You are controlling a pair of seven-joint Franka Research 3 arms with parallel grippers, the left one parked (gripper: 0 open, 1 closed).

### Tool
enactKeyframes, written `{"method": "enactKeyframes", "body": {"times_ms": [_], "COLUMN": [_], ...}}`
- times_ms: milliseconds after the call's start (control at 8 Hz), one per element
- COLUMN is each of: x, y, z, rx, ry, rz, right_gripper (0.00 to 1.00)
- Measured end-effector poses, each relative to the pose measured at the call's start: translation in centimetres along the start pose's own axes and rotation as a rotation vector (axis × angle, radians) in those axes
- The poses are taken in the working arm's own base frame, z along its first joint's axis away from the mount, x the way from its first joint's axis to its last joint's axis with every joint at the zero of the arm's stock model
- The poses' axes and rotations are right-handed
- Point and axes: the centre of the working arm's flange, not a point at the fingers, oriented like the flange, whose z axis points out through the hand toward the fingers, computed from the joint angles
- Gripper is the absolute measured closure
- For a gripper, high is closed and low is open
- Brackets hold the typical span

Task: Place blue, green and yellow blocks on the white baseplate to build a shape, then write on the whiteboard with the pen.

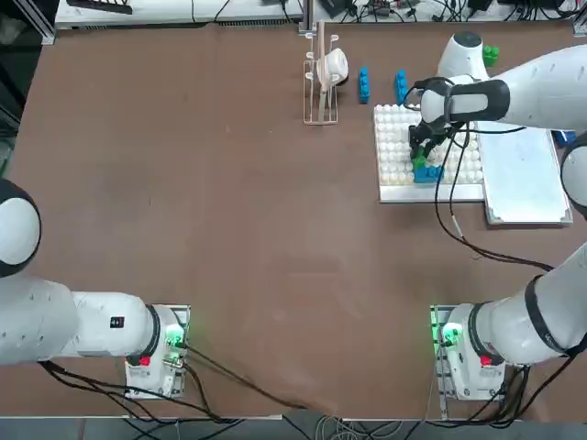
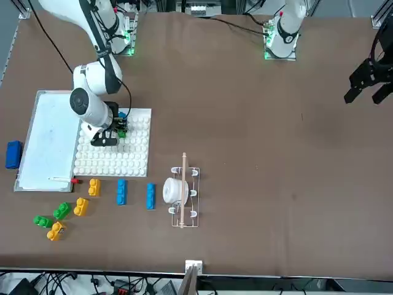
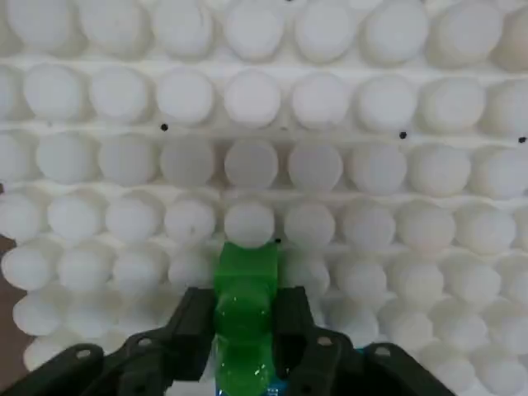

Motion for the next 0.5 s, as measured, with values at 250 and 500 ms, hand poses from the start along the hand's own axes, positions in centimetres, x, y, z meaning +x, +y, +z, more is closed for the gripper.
{"method": "enactKeyframes", "body": {"times_ms": [250,500], "x": [1.3,1.6], "y": [-0.4,-0.8], "z": [1.6,2.6], "rx": [0.004,0.001], "ry": [0.036,0.023], "rz": [-0.004,-0.009], "right_gripper": [0.25,0.01]}}
